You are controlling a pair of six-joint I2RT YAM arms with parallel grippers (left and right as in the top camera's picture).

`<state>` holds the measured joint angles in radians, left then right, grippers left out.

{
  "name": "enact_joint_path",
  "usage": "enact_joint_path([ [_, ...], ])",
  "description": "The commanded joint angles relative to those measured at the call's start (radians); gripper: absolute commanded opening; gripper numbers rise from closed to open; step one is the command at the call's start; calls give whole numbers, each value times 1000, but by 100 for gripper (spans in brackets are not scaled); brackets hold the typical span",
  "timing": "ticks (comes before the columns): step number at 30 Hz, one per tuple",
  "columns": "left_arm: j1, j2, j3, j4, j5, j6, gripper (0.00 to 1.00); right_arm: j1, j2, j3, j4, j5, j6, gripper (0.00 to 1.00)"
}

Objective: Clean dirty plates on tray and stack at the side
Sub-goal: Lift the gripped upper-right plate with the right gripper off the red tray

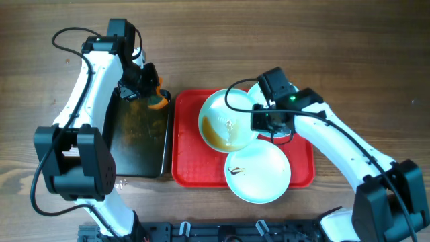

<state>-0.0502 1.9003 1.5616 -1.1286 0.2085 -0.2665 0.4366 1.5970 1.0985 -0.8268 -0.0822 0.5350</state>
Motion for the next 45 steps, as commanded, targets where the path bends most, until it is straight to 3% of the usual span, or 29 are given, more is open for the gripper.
enact_joint_path([
  [1,2,3,9,2,19,21,4,-5,-33,119,-68,88,-38,5],
  [11,2,3,-15,3,19,34,4,-5,-33,316,-317,311,-34,5],
  [18,2,3,-59,13,32,59,4,-5,-33,435,-402,422,-37,5],
  [23,2,3,-60,16,84,80,4,-5,-33,459,-403,533,-50,5],
  [31,2,3,-60,20,95,81,4,14,-33,459,-332,554,-90,5],
  [45,2,3,-60,24,140,103,4,312,94,459,-264,631,-24,5],
])
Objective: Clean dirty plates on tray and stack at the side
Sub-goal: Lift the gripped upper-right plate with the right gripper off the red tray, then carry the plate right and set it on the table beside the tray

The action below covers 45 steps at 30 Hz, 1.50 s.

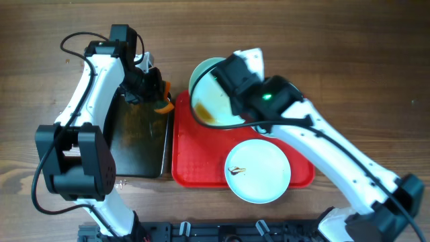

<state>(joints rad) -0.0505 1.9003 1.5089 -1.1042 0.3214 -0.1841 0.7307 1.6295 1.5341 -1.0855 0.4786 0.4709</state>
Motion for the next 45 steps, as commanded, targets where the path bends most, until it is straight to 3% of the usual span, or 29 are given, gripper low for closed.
enact_joint_path([
  [1,2,3,-7,-2,27,25,4,18,84,23,-8,87,69,5],
  [14,2,3,-7,0,49,58,4,18,89,24,-53,454,125,4],
  [23,3,3,-7,0,49,69,4,36,89,24,-44,581,-50,5],
  [38,3,3,-7,3,49,72,4,209,89,24,196,884,-497,5],
  [45,16,3,-7,4,49,72,4,209,89,24,210,886,-497,5],
])
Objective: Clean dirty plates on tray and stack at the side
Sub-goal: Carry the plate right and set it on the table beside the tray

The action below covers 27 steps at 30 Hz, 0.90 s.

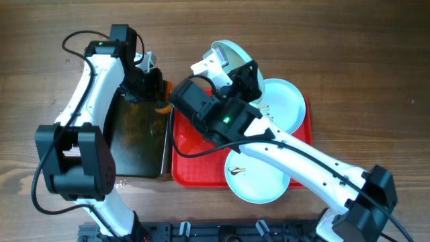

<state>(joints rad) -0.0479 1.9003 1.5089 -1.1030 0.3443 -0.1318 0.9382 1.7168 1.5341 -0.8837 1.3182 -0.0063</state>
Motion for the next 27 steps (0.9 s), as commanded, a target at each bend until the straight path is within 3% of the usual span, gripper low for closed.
enact_joint_path([
  [1,13,3,-7,3,26,20,4,2,2,24,9,39,-19,4],
  [6,13,3,-7,2,26,20,4,1,2,24,-20,-154,91,5],
  [12,13,3,-7,3,26,20,4,-76,2,24,-79,-671,546,5],
  [16,13,3,-7,2,26,20,4,-173,2,24,-79,-830,738,5],
  [21,13,3,-7,0,26,20,4,-446,2,24,-153,-956,749,5],
  [27,13,3,-7,-1,26,20,4,-793,0,24,-169,-1104,640,5],
])
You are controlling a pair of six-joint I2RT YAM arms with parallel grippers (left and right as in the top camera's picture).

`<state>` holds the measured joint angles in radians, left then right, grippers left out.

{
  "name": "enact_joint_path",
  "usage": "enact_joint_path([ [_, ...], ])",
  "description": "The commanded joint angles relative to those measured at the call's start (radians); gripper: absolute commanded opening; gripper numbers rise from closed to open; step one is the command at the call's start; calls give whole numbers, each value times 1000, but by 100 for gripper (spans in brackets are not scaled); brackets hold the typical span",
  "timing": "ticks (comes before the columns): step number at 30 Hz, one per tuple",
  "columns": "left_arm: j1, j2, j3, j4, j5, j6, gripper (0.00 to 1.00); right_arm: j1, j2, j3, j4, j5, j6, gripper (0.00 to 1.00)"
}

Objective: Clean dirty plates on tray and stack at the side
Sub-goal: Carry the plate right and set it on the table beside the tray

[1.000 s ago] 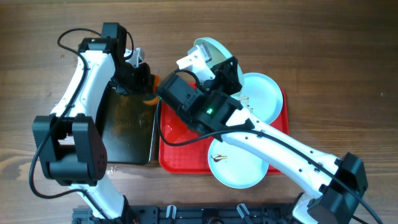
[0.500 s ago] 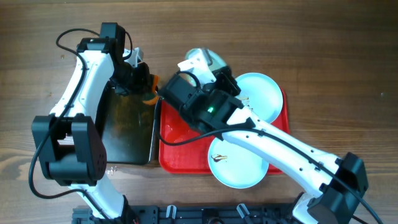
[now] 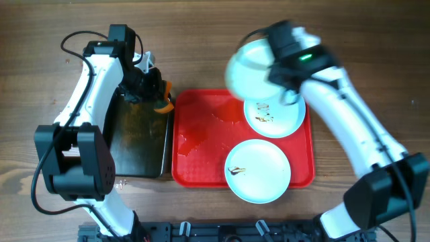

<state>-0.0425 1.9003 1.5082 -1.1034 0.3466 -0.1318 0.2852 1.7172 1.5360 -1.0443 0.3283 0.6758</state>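
My right gripper is shut on the rim of a pale green plate, holding it raised and blurred over the back edge of the red tray. Two more pale plates lie on the tray. One at the back right carries small crumbs, and one at the front has a dark scrap on it. Left of the tray's back corner, my left gripper is shut on an orange sponge.
A dark flat pan lies left of the red tray, under the left arm. Orange smears mark the bare left half of the tray. Bare wooden table surrounds both trays.
The right arm has swung from the tray's back left corner to its back right. The plate, then tipped on edge, is now held flatter above the back-right plate. The left arm has not moved.
The right gripper first held the rim of a plate with brown sauce, lying on another plate on the tray. Then the plate was lifted and tilted at the tray's back left, then stood on edge. Now it is held up at the back right.
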Motion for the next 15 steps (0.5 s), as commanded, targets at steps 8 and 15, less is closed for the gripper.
enact_joint_path([
  [8,7,3,-6,-1,24,20,4,-563,0,22,-30,-238,-75,4],
  [15,7,3,-6,-1,24,20,4,-787,6,-8,-48,-244,-46,5],
])
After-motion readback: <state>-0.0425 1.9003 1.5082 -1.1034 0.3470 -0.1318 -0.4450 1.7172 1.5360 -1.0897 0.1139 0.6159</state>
